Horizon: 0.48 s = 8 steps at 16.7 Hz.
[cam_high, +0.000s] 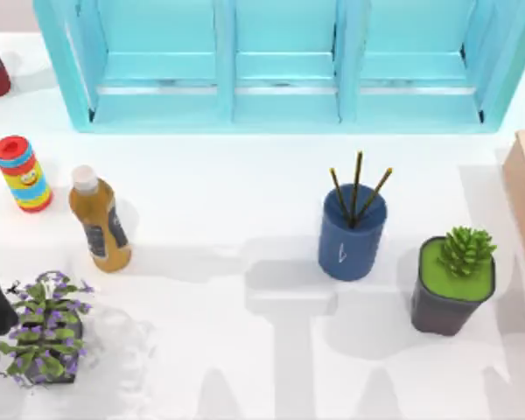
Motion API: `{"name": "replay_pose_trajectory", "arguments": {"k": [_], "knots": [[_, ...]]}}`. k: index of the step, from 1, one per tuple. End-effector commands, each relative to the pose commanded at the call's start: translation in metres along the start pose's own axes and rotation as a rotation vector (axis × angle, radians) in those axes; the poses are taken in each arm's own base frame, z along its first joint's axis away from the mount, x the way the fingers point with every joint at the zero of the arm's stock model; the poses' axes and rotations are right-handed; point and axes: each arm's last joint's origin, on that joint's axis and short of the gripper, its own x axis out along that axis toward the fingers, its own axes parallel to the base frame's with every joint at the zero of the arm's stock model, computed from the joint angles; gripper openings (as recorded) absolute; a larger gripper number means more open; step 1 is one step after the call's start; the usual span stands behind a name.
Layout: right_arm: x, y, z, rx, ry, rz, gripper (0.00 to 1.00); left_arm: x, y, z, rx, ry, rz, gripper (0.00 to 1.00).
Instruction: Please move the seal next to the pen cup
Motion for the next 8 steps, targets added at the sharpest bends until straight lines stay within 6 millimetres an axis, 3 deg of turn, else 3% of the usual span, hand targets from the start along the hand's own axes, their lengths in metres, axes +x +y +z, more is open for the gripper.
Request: {"name": "replay_pose_trajectory", "arguments": {"k": [4,8], "knots": [[0.000,0.000,0.000,0.000,0.000,0.000,1.00,0.000,0.001,0.006,0.008,0.030,0.009,1.00],[0.000,0.000,0.000,0.000,0.000,0.000,1.00,0.005,0.005,0.039,0.043,0.196,0.044,1.00]]}}
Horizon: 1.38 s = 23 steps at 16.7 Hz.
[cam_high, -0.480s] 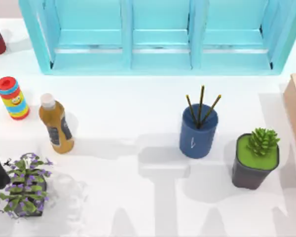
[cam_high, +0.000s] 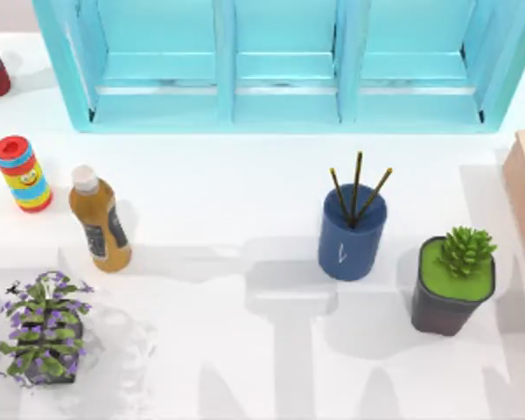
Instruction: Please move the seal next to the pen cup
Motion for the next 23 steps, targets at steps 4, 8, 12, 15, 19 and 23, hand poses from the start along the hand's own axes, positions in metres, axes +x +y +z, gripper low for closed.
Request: {"name": "replay_pose_trajectory", "arguments": {"k": [4,8,12,15,19,23], "knots": [[0.000,0.000,0.000,0.000,0.000,0.000,1.00,0.019,0.010,0.046,0.040,0.322,0.025,1.00],[0.000,0.000,0.000,0.000,0.000,0.000,1.00,0.071,0.027,0.072,0.055,0.756,0.013,1.00],[0.000,0.000,0.000,0.000,0.000,0.000,1.00,0.127,0.048,0.078,0.043,1.116,-0.028,1.00],[0.000,0.000,0.000,0.000,0.000,0.000,1.00,0.158,0.064,0.082,0.030,1.271,-0.056,1.00],[0.000,0.000,0.000,0.000,0.000,0.000,1.00,0.182,0.077,0.084,0.019,1.364,-0.078,1.00],[0.000,0.000,0.000,0.000,0.000,0.000,1.00,0.185,0.078,0.084,0.017,1.374,-0.081,1.00]]}}
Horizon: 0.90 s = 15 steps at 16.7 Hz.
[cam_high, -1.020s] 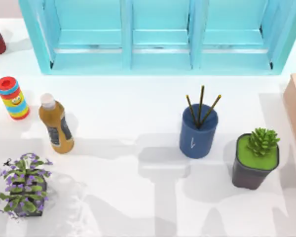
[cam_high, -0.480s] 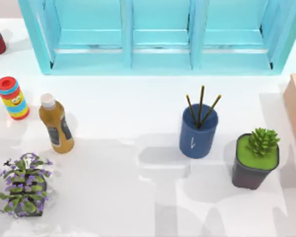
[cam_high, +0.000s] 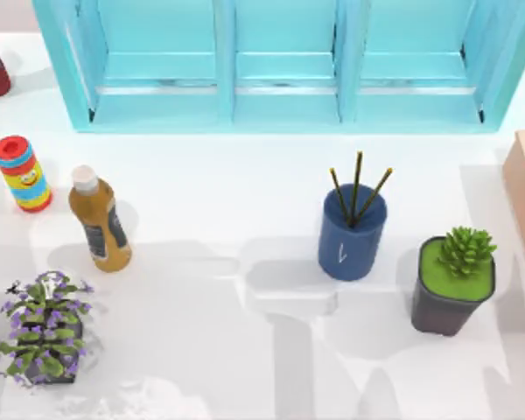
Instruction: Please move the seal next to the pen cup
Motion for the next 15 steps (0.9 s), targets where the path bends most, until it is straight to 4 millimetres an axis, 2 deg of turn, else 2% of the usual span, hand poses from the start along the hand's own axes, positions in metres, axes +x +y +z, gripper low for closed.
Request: {"name": "replay_pose_trajectory", "arguments": {"k": [4,6,12,15], "knots": [[0.000,0.000,0.000,0.000,0.000,0.000,1.00,0.005,-0.001,0.000,0.002,0.001,0.000,1.00],[0.000,0.000,0.000,0.000,0.000,0.000,1.00,0.021,-0.001,0.002,0.000,0.004,-0.001,1.00],[0.000,0.000,0.000,0.000,0.000,0.000,1.00,0.089,0.000,0.002,0.000,-0.006,0.002,1.00],[0.000,0.000,0.000,0.000,0.000,0.000,1.00,0.100,0.000,0.000,0.000,0.000,0.000,1.00]]}}
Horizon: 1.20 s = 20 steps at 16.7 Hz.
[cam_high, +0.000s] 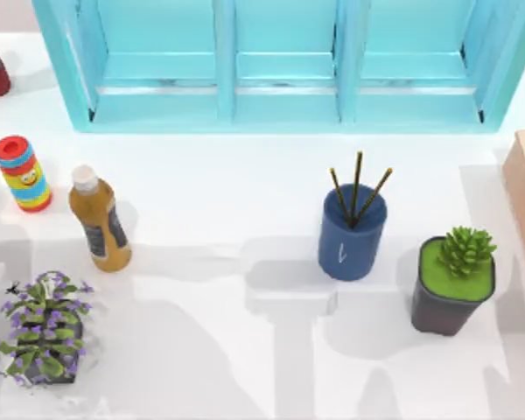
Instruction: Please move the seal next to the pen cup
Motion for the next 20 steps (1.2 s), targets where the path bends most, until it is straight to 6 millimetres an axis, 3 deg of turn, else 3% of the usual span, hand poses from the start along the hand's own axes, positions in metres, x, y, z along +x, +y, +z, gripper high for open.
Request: {"name": "replay_pose_trajectory", "arguments": {"k": [3,16,20], "knots": [[0.0000,0.0000,0.0000,0.000,0.000,0.000,1.00,0.0000,0.0000,0.0000,0.000,0.000,0.000,1.00],[0.0000,0.0000,0.0000,0.000,0.000,0.000,1.00,0.0000,0.0000,0.0000,0.000,0.000,0.000,0.02],[0.0000,0.0000,0.0000,0.000,0.000,0.000,1.00,0.0000,0.0000,0.0000,0.000,0.000,0.000,0.00]]}}
